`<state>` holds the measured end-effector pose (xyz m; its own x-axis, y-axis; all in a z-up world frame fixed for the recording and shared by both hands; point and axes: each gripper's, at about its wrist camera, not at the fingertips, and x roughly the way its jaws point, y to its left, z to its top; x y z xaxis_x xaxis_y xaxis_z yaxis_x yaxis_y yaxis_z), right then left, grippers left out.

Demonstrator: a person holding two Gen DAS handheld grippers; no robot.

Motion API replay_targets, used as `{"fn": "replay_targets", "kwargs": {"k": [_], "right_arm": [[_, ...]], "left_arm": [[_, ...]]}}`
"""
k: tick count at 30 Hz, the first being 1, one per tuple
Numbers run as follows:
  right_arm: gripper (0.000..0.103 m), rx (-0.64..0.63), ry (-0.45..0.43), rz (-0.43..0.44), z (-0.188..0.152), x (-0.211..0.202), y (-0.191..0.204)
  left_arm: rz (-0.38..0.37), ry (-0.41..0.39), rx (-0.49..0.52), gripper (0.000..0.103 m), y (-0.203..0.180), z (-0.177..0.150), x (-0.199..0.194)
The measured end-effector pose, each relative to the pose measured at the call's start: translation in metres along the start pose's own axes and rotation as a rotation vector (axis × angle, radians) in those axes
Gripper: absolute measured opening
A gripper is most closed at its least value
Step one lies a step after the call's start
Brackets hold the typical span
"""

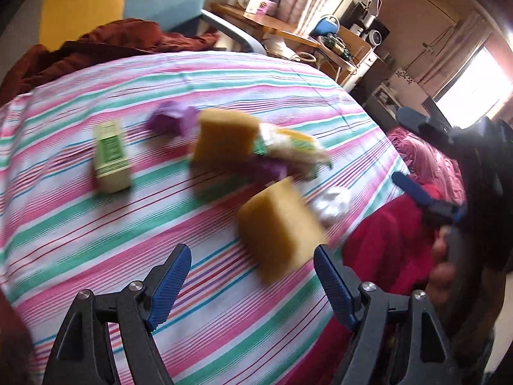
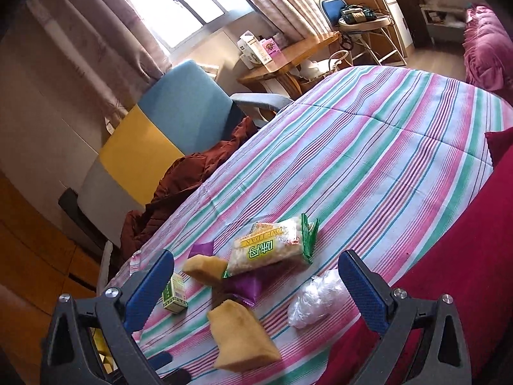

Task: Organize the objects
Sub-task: 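Grasp a yellow sponge with the left tool while the right tool approaches the wrapped ball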

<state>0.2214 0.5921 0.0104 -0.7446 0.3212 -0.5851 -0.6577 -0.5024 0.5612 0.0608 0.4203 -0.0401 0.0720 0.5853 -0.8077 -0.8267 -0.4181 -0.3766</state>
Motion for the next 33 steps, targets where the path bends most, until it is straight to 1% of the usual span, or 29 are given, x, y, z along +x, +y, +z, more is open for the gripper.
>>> {"fn": "replay_targets", "kwargs": {"k": [2,4,7,8,10,11,12,14,17,19,21,23,25,26,29,30,33], "right_arm": [[0.103,-0.001,-0.001,0.005,0.0,0.0,0.0],[0.103,0.003,0.0,0.012,0.0,0.0,-0.001],[0.103,0.009,-0.002,0.024,0.001,0.0,-0.003],[0.103,0.011,-0.001,0.025,0.001,0.0,-0.003],[0.103,0.013,0.001,0.028,0.001,0.0,-0.004],[0.103,0.014,0.004,0.029,0.001,0.001,-0.004],[0.103,0.016,0.006,0.028,0.001,0.001,-0.004],[0.103,0.018,0.017,0.027,0.002,0.003,-0.005],[0.103,0.02,0.038,0.022,0.002,0.007,-0.006],[0.103,0.016,0.055,0.013,0.002,0.009,-0.005],[0.103,0.006,0.111,0.002,0.002,0.017,-0.004],[0.103,-0.023,0.213,-0.005,0.001,0.03,-0.001],[0.103,-0.079,0.316,0.0,-0.002,0.042,0.007],[0.103,-0.131,0.353,-0.02,-0.003,0.047,0.013],[0.103,-0.317,0.443,-0.143,-0.007,0.061,0.031],[0.103,-0.355,0.462,-0.165,-0.008,0.065,0.033],[0.101,-0.455,0.566,-0.238,-0.015,0.083,0.038]], "left_arm": [[-0.012,0.005,0.006,0.083,-0.012,0.011,0.013],[-0.002,0.014,0.013,0.085,-0.022,0.019,0.027],[0.041,0.06,0.022,0.086,-0.028,0.024,0.051],[0.058,0.091,0.029,0.085,-0.028,0.022,0.061],[0.074,0.108,0.031,0.077,-0.023,0.015,0.068],[0.056,0.084,0.037,0.074,-0.021,0.012,0.063],[0.035,0.082,0.045,0.069,-0.019,0.008,0.059],[-0.004,0.08,0.041,0.063,-0.012,0.003,0.05],[-0.019,0.058,0.042,0.058,-0.002,-0.006,0.032],[-0.02,0.04,0.046,0.057,0.005,-0.014,0.016],[0.005,0.029,0.069,0.057,0.01,-0.022,0.002],[0.016,0.013,0.091,0.057,0.016,-0.03,-0.013],[0.021,-0.002,0.091,0.057,0.027,-0.039,-0.027],[0.016,-0.004,0.082,0.057,0.032,-0.042,-0.031],[-0.011,-0.012,0.053,0.057,0.045,-0.054,-0.044],[-0.017,-0.01,0.047,0.057,0.047,-0.058,-0.047],[-0.022,-0.007,0.027,0.057,0.05,-0.069,-0.055]]}}
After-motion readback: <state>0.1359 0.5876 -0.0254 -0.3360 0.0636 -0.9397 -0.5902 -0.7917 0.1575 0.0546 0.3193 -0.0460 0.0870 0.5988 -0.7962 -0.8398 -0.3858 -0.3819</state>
